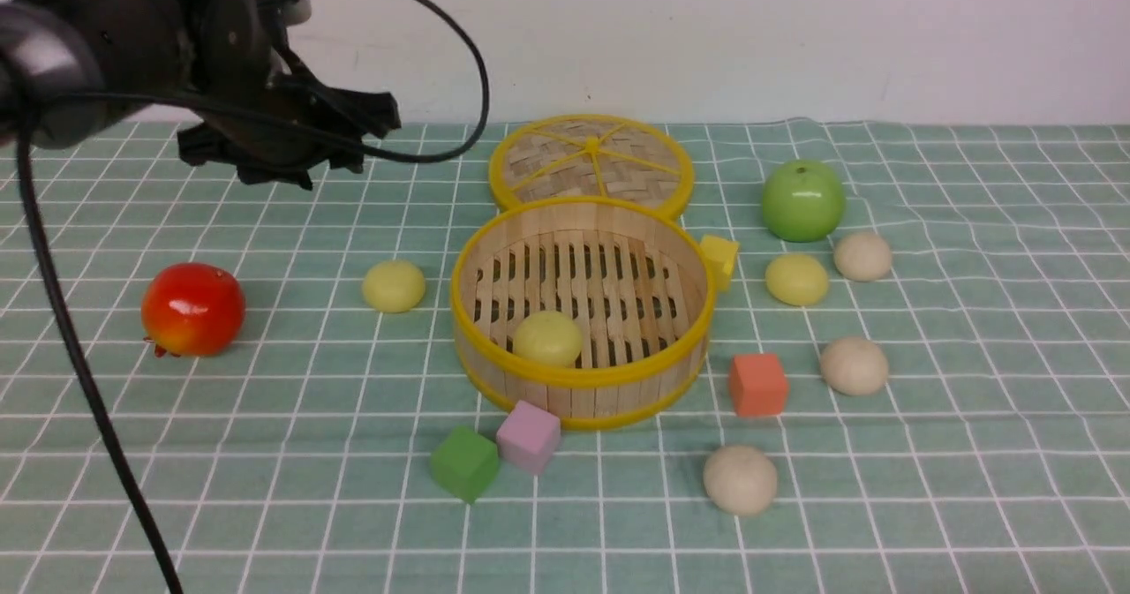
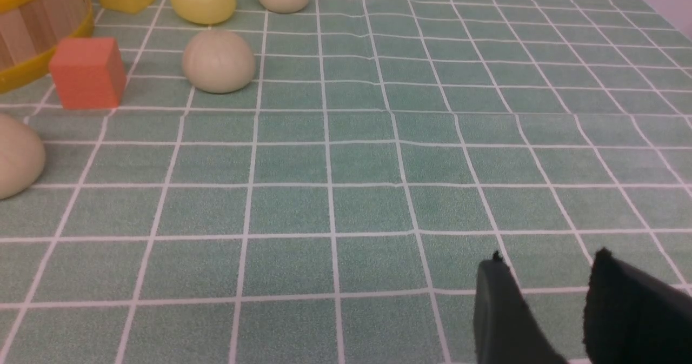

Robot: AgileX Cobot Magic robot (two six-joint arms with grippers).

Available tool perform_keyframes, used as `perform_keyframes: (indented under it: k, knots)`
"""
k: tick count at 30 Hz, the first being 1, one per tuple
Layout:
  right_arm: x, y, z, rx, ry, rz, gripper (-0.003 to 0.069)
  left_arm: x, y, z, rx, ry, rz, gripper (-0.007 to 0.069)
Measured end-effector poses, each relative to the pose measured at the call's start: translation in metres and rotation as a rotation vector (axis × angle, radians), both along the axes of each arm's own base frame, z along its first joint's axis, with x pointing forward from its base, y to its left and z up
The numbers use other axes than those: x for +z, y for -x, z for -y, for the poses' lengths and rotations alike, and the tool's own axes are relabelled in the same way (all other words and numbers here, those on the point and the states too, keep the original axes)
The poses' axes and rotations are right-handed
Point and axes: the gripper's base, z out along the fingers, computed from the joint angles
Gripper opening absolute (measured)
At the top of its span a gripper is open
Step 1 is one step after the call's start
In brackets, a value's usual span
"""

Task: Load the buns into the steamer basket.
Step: Use the left arm to grab a steamed stuffed bun

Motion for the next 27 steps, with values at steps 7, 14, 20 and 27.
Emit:
perform_keyframes:
  k: [7, 14, 20, 27]
  knots:
    - [0.000, 0.000, 0.000, 0.000, 0.000, 0.000, 0.0239, -0.045, -0.014, 0.022, -0.094, -0.023, -0.038, 0.0374]
    - [0.000, 0.000, 0.000, 0.000, 0.000, 0.000, 0.0239, -0.069, -0.022, 0.023, -0.140, -0.093, -0.048, 0.0374]
    - [0.000, 0.000, 0.000, 0.000, 0.000, 0.000, 0.0239, -0.084, -0.025, 0.024, -0.145, -0.101, -0.063, 0.0374]
    - [0.000, 0.000, 0.000, 0.000, 0.000, 0.000, 0.0239, -0.101, -0.028, 0.024, -0.147, -0.105, -0.094, 0.0358]
